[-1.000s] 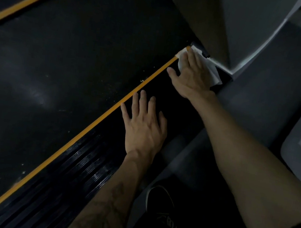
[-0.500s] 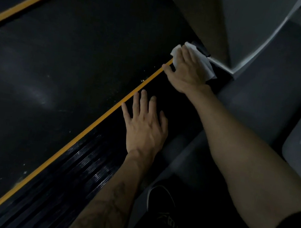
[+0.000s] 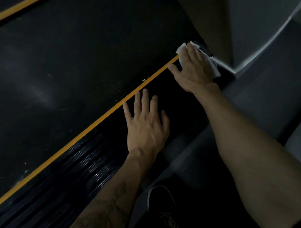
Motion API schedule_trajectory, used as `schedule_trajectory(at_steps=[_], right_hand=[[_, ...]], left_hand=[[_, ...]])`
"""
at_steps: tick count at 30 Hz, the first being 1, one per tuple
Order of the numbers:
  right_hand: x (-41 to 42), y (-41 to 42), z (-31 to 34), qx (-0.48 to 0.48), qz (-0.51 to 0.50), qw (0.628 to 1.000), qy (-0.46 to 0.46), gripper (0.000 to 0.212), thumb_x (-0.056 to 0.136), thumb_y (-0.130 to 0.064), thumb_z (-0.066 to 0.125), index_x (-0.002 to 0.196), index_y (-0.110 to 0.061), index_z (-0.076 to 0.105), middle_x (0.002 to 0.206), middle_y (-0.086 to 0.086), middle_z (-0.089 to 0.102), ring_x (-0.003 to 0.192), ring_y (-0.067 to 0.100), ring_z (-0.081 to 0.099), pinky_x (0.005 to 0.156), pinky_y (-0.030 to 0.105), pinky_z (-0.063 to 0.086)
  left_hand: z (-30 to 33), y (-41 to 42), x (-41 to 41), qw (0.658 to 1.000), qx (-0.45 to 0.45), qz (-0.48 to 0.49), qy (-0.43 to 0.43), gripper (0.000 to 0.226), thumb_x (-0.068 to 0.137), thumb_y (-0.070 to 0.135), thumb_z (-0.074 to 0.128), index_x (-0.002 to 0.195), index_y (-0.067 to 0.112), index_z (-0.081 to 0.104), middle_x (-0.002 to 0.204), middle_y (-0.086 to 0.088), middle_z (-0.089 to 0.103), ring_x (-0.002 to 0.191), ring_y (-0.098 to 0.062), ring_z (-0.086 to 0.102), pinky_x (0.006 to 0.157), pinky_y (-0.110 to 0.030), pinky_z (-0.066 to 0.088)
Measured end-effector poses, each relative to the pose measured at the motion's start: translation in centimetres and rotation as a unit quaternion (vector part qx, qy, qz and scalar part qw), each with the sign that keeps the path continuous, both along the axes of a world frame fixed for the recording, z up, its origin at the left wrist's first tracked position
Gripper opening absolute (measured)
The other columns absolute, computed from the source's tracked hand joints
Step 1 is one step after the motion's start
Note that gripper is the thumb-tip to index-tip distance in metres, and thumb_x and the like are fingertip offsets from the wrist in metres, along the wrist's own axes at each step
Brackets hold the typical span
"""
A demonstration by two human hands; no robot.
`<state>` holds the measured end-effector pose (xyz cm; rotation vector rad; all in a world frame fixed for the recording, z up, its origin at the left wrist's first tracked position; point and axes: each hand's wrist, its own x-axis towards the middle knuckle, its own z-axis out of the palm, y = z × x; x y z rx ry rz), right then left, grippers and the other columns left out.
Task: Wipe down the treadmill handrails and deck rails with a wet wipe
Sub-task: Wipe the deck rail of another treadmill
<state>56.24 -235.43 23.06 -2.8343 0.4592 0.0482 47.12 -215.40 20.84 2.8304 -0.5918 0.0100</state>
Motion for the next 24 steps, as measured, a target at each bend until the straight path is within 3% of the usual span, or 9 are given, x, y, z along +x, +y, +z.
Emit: schedule_trajectory(at_steps=[7,14,18,24], right_hand=[[-1.6,0.2,-0.8,-0.028,-0.03,0.999,-0.036,0.075,0.105,-0.057,0.034,0.163,-0.013,0.015,0.172,0.008,0.008,0.158,0.024,0.005,0.128,0.042,0.006],[-2.8,1.8,-1.8,-0.021,-0.11,0.993,-0.026,0.086,0.104,-0.062,0.03,0.163,-0.004,0.007,0.171,0.017,0.0,0.159,0.027,-0.002,0.128,0.041,-0.001],[-1.0,1.5,-1.2,-0.021,-0.055,0.998,-0.012,0.093,0.101,-0.066,0.035,0.163,-0.004,0.003,0.172,0.015,-0.002,0.159,0.026,-0.004,0.129,0.041,-0.001],[-0.9,-0.5,-0.9,-0.015,0.001,1.0,0.004,0.087,0.102,-0.068,0.03,0.164,-0.014,0.003,0.173,0.006,-0.003,0.159,0.02,-0.005,0.128,0.041,-0.002]], left_hand=[[0.1,0.0,0.0,1.0,0.0,-0.002,-0.001,0.056,0.107,0.045,0.023,0.155,0.017,0.034,0.17,-0.011,0.018,0.159,-0.028,0.005,0.126,-0.061,0.004],[0.2,0.0,0.0,1.0,0.001,-0.002,-0.003,0.057,0.106,0.044,0.022,0.154,0.016,0.035,0.17,-0.012,0.019,0.159,-0.028,0.006,0.125,-0.061,0.005],[0.2,-0.1,0.0,1.0,0.001,-0.003,-0.001,0.056,0.106,0.044,0.023,0.154,0.016,0.034,0.17,-0.012,0.019,0.159,-0.028,0.005,0.125,-0.062,0.004],[0.1,-0.1,0.0,1.0,-0.01,0.0,-0.003,0.056,0.107,0.045,0.024,0.154,0.016,0.035,0.17,-0.012,0.019,0.159,-0.028,0.006,0.126,-0.061,0.003]])
